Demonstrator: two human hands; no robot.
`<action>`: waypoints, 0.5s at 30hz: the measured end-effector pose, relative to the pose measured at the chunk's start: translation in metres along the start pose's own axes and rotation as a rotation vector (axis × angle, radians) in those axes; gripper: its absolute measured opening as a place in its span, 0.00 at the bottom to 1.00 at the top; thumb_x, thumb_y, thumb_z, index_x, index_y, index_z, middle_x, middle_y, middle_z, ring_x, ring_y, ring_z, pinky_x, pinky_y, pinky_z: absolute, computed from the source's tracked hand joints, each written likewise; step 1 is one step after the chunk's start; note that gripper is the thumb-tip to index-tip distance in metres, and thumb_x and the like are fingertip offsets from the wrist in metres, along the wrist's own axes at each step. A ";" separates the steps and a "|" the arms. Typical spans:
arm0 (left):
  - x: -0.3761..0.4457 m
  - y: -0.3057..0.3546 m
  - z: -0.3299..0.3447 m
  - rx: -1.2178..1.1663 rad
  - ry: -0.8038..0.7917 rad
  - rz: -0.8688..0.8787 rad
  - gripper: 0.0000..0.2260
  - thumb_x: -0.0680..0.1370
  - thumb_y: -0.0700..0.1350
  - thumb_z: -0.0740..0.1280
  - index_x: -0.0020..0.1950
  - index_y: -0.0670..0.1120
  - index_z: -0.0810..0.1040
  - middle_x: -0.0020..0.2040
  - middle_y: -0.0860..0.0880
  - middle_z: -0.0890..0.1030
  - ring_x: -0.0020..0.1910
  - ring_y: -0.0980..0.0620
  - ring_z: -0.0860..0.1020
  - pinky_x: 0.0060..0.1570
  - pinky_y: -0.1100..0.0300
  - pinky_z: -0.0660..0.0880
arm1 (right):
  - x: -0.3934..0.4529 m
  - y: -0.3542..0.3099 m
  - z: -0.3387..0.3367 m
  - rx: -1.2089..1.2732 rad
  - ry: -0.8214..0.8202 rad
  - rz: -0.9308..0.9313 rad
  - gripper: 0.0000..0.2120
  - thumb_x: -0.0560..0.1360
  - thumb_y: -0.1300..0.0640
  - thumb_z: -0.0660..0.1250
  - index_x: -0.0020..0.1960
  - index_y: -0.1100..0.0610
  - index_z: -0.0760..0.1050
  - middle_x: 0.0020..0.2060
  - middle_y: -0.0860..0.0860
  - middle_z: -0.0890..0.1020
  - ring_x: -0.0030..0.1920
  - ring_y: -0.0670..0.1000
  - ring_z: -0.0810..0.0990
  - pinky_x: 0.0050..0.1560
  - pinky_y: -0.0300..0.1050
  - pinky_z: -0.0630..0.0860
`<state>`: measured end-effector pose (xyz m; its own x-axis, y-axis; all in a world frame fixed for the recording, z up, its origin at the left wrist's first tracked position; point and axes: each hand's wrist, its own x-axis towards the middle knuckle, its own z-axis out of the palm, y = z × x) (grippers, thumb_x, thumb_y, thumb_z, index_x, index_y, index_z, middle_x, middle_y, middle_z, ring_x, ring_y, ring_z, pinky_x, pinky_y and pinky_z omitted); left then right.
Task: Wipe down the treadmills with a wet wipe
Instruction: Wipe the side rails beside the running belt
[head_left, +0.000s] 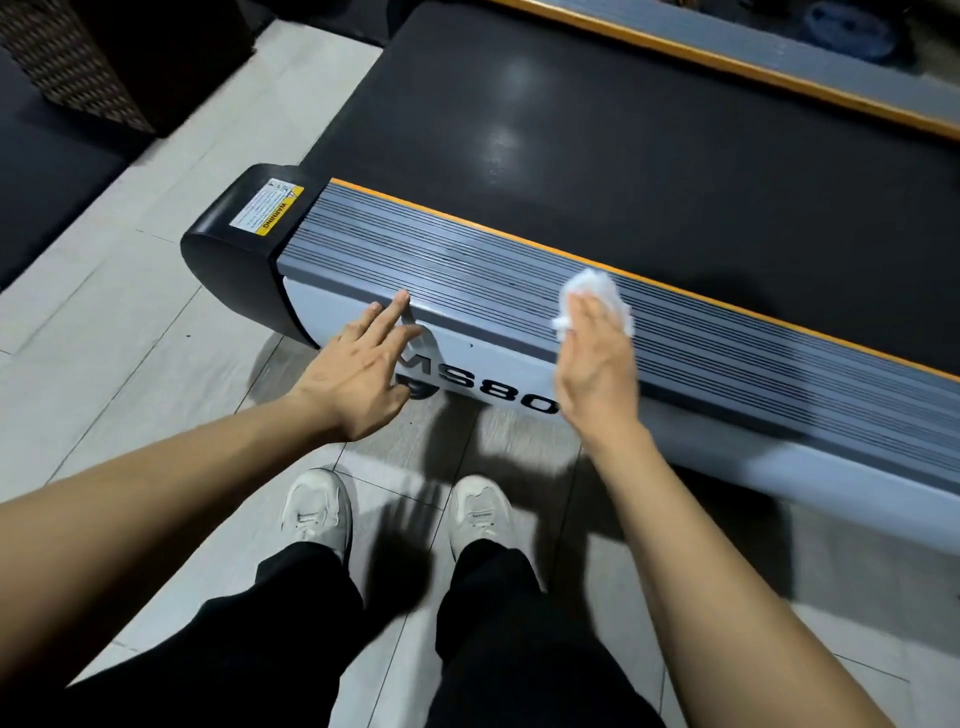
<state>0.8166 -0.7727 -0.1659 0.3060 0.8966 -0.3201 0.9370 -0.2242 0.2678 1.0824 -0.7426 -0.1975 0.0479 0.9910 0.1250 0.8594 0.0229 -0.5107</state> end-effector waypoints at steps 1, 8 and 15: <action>-0.001 0.000 -0.001 -0.007 0.000 0.004 0.44 0.68 0.65 0.44 0.82 0.48 0.56 0.83 0.47 0.39 0.83 0.43 0.44 0.80 0.46 0.51 | 0.007 -0.020 0.010 0.011 -0.029 -0.075 0.21 0.80 0.57 0.50 0.67 0.56 0.74 0.68 0.55 0.75 0.68 0.60 0.72 0.69 0.60 0.70; -0.001 -0.005 -0.003 0.007 0.020 0.011 0.36 0.73 0.54 0.52 0.82 0.46 0.57 0.84 0.46 0.43 0.83 0.44 0.44 0.81 0.49 0.46 | 0.020 -0.061 0.050 -0.149 -0.271 -0.444 0.28 0.83 0.61 0.58 0.81 0.51 0.56 0.80 0.48 0.58 0.80 0.49 0.55 0.80 0.52 0.53; 0.000 -0.002 -0.001 -0.041 0.046 0.004 0.33 0.77 0.52 0.55 0.82 0.46 0.56 0.83 0.48 0.41 0.82 0.44 0.42 0.79 0.52 0.43 | -0.043 0.049 -0.022 -0.142 0.050 -0.223 0.28 0.77 0.67 0.68 0.76 0.58 0.67 0.74 0.55 0.71 0.75 0.54 0.68 0.76 0.54 0.64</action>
<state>0.8144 -0.7717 -0.1651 0.3005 0.9127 -0.2770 0.9278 -0.2124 0.3066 1.1336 -0.7873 -0.2092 -0.1283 0.9559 0.2643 0.9141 0.2173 -0.3423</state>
